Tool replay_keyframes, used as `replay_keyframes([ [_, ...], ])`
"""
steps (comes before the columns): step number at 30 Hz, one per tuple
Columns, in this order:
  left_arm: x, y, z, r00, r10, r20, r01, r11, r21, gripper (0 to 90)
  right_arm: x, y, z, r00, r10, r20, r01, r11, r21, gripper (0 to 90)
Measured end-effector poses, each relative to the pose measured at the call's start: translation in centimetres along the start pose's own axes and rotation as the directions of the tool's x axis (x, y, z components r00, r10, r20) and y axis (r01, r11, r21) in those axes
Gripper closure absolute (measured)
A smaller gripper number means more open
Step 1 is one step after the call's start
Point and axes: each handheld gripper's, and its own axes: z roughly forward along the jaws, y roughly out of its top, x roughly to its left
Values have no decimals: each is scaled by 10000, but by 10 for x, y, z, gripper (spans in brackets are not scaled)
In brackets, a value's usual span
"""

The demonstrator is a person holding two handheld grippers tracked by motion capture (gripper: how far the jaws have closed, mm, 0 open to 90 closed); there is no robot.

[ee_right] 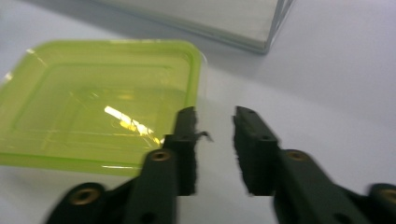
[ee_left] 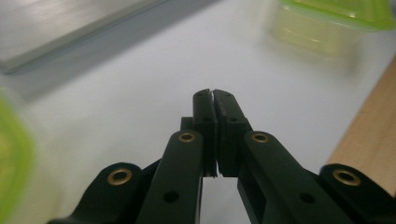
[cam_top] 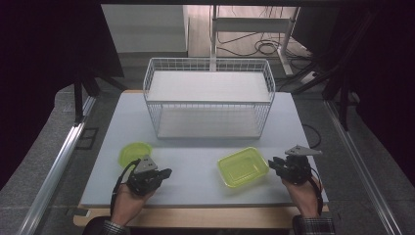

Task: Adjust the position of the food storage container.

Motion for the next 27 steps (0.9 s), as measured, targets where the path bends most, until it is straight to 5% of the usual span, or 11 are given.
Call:
replay_keyframes([
  [5, -10, 0, 7, 9996, 241, 140, -242, 9997, 102, 885, 0, 1, 15, 9994, -343, -103, 349, 9969, 701, 886],
  [14, -11, -5, 15, 9991, 308, 307, -325, 9978, 569, 871, 16, 4, 23, 9957, -680, -626, 736, 9930, 919, 888],
  [27, -10, -9, 14, 9985, 509, 208, -525, 9951, 841, 854, 56, 12, 48, 9781, -1409, -1533, 1599, 9799, 1194, 882],
])
